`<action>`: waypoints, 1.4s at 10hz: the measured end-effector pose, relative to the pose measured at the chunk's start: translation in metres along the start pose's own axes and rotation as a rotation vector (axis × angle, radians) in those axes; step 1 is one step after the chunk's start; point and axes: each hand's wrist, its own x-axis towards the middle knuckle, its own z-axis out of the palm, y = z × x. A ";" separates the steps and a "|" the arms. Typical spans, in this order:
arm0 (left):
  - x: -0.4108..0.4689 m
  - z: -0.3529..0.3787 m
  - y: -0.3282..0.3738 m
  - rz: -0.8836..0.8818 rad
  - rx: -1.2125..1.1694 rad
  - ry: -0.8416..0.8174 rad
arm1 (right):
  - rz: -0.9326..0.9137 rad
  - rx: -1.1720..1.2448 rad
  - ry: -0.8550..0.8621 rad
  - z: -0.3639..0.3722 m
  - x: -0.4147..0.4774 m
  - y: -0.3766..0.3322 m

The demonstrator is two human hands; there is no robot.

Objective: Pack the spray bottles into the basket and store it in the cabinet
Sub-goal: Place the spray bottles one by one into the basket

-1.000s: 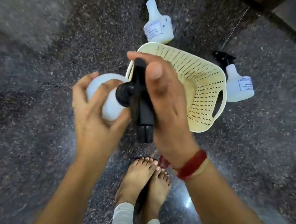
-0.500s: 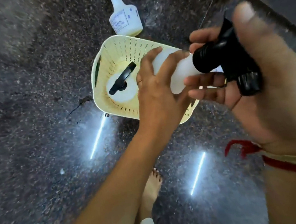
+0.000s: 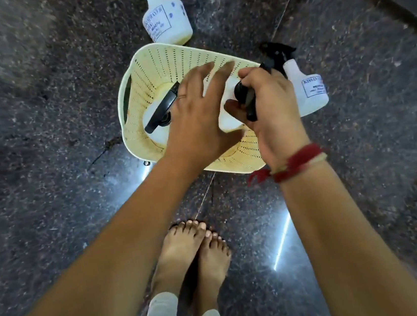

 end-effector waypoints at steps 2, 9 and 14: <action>-0.003 -0.037 -0.038 -0.042 0.367 0.211 | 0.108 0.155 0.065 0.016 0.030 0.014; -0.017 -0.023 -0.069 -0.293 0.277 -0.092 | 0.117 0.274 -0.188 0.053 0.043 0.037; -0.021 -0.024 -0.071 -0.256 0.327 -0.099 | -0.185 -0.846 -0.071 0.040 0.037 0.011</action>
